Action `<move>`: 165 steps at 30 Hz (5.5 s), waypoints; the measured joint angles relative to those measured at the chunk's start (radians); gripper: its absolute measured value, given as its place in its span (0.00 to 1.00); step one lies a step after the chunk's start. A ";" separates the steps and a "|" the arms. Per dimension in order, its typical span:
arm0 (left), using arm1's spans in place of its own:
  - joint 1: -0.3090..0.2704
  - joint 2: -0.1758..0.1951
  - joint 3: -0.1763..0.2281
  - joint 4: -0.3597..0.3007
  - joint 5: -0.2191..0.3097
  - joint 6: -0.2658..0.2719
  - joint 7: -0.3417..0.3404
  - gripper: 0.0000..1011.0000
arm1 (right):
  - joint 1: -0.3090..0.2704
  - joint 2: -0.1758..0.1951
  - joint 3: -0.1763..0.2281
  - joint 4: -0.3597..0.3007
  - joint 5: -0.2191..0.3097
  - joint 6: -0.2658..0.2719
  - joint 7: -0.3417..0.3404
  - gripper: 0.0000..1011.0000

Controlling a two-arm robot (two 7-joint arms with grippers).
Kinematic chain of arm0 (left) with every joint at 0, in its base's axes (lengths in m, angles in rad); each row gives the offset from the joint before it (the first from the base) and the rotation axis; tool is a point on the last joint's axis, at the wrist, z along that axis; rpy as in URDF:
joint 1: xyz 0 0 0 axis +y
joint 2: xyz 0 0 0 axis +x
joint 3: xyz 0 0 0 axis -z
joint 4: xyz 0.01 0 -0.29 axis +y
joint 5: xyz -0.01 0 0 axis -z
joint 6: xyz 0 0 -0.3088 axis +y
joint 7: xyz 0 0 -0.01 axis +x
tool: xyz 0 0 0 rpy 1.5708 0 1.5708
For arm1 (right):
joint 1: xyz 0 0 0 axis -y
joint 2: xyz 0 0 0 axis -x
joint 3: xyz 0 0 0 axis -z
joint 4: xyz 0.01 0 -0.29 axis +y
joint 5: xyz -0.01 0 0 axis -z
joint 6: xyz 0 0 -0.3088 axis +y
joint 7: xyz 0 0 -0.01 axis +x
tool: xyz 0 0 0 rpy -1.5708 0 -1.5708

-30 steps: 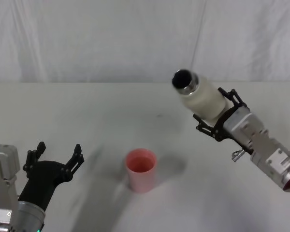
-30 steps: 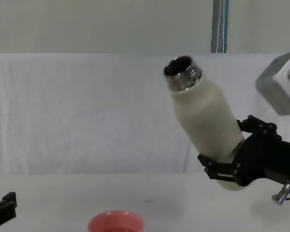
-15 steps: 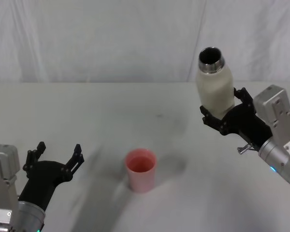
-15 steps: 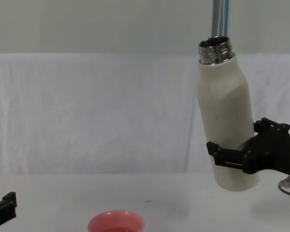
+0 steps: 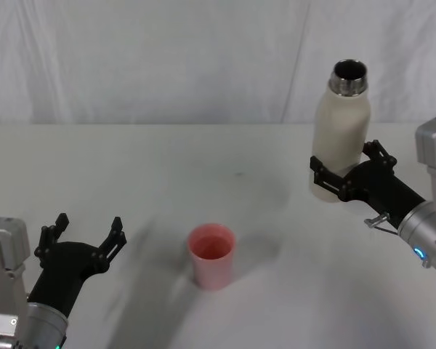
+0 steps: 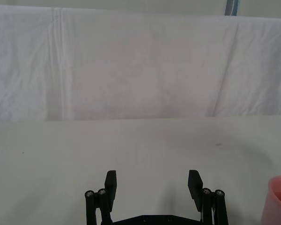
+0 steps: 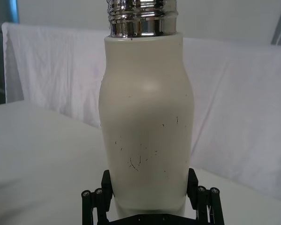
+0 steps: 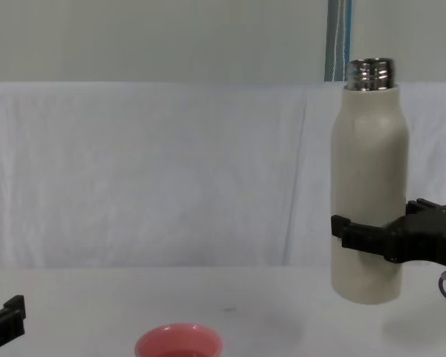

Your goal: Grasp the thermos with one hand and pour water into the cup lid.

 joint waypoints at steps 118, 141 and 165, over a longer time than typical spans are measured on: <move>0.000 0.000 0.000 0.000 0.000 0.000 0.000 0.99 | 0.071 -0.016 -0.068 0.211 0.094 0.020 -0.057 0.94; 0.000 0.000 0.000 0.000 0.000 0.000 0.000 0.99 | 0.071 -0.015 -0.069 0.210 0.095 0.019 -0.056 0.99; 0.000 0.000 0.000 0.000 0.000 0.000 0.000 0.99 | 0.041 0.006 -0.069 0.162 0.086 0.013 -0.043 0.99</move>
